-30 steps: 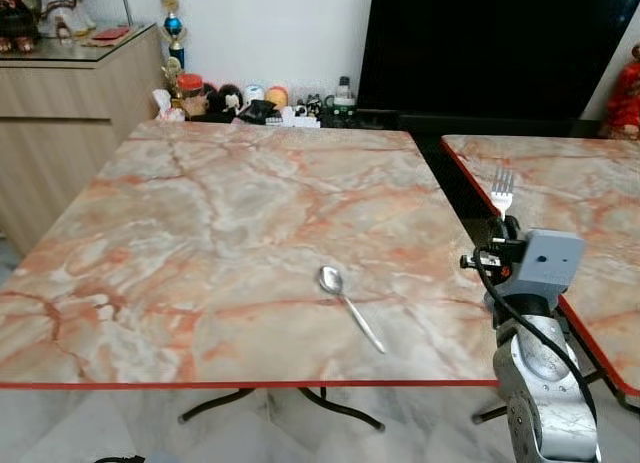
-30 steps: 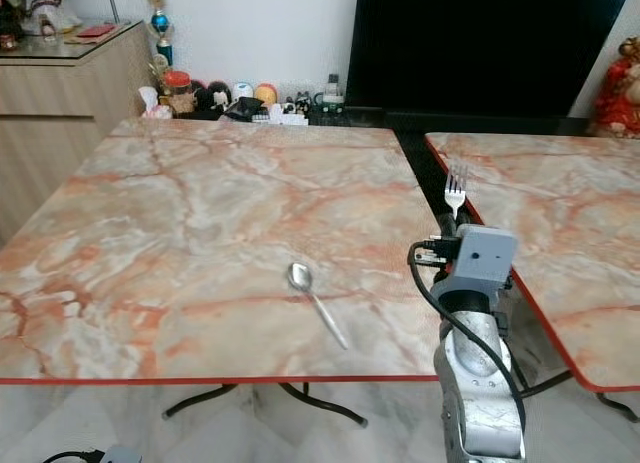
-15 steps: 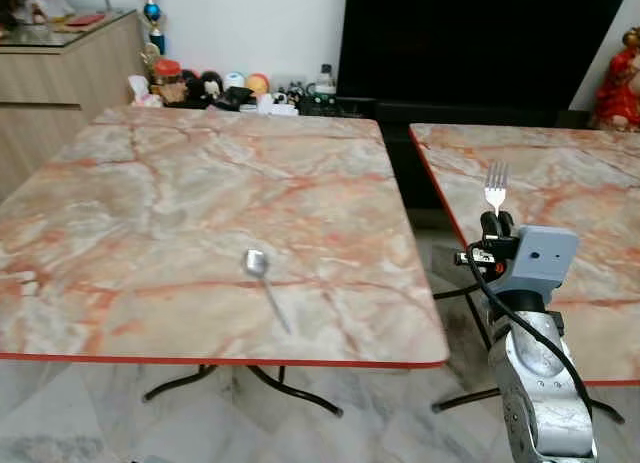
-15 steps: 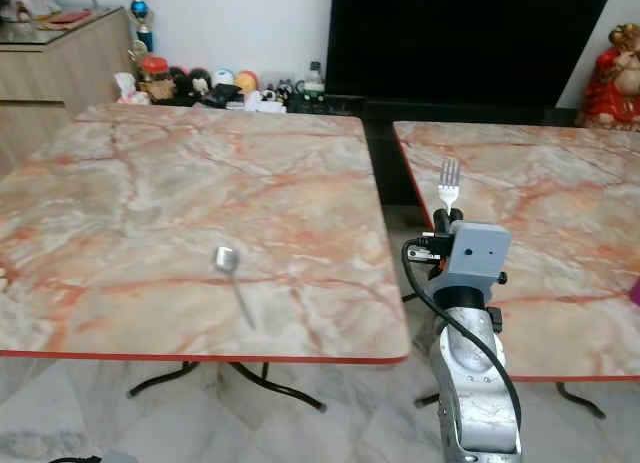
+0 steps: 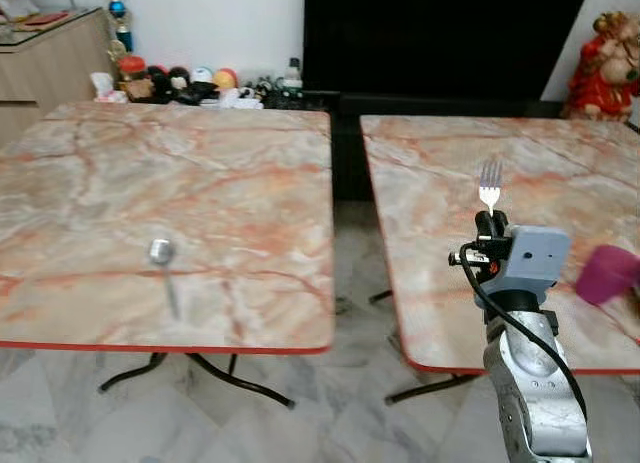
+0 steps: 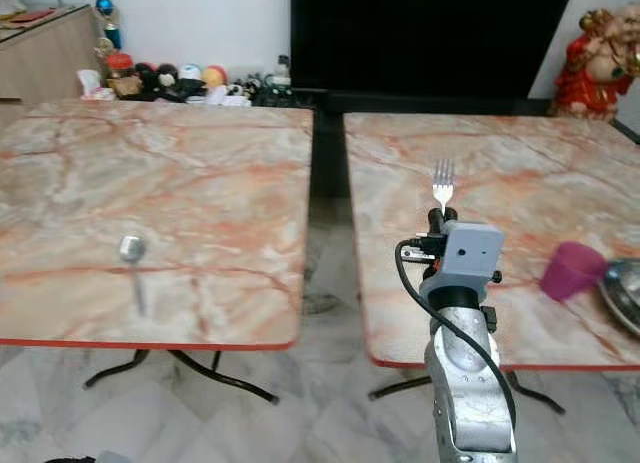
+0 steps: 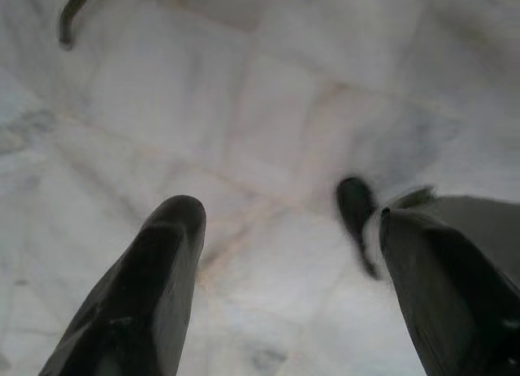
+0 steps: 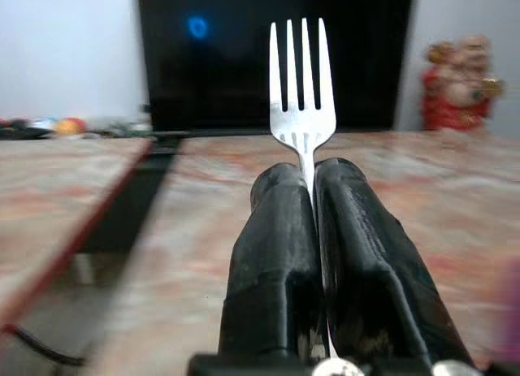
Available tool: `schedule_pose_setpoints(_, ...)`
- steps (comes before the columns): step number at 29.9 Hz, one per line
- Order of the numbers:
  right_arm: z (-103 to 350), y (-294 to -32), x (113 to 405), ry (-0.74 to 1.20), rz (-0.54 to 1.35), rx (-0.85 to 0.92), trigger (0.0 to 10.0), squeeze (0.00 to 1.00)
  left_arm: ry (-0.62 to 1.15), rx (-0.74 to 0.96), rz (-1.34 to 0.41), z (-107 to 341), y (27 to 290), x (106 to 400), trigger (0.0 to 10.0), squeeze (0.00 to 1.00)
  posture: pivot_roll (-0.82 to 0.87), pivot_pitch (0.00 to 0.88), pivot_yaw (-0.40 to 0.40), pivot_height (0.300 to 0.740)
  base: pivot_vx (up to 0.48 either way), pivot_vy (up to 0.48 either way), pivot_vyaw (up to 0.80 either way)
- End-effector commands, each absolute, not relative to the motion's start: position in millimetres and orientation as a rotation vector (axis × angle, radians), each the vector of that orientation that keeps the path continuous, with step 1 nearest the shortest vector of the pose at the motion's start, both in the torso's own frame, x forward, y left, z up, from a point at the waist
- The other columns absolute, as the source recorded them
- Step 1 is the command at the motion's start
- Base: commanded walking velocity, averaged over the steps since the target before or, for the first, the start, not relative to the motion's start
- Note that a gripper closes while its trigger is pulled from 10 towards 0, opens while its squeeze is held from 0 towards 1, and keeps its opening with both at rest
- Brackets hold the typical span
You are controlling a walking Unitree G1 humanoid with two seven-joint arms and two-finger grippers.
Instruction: Setting the table
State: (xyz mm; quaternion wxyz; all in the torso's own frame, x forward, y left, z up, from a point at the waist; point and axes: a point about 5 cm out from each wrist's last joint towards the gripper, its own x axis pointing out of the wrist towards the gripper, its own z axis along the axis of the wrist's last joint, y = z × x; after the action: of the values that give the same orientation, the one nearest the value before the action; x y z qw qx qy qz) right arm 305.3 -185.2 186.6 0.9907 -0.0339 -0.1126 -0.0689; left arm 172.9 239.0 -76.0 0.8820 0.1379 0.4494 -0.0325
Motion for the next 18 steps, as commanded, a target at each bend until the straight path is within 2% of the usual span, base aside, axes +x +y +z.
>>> schedule_pose_setpoints(1,194.3,-182.8,306.2,-0.258,-0.137,-0.066,10.0,0.00,0.960,0.298,-0.065,-77.0,244.0,168.4,10.0,0.00,-0.04,0.051,0.015,0.740,0.000,-0.469,0.00)
schedule_pose_setpoints(18,194.1,-186.4,307.3,-0.247,-0.154,-0.090,10.0,0.00,0.960,0.289,-0.061,-77.4,243.2,168.1,10.0,0.00,-0.04,0.051,0.012,0.740,0.000,-0.469,0.00)
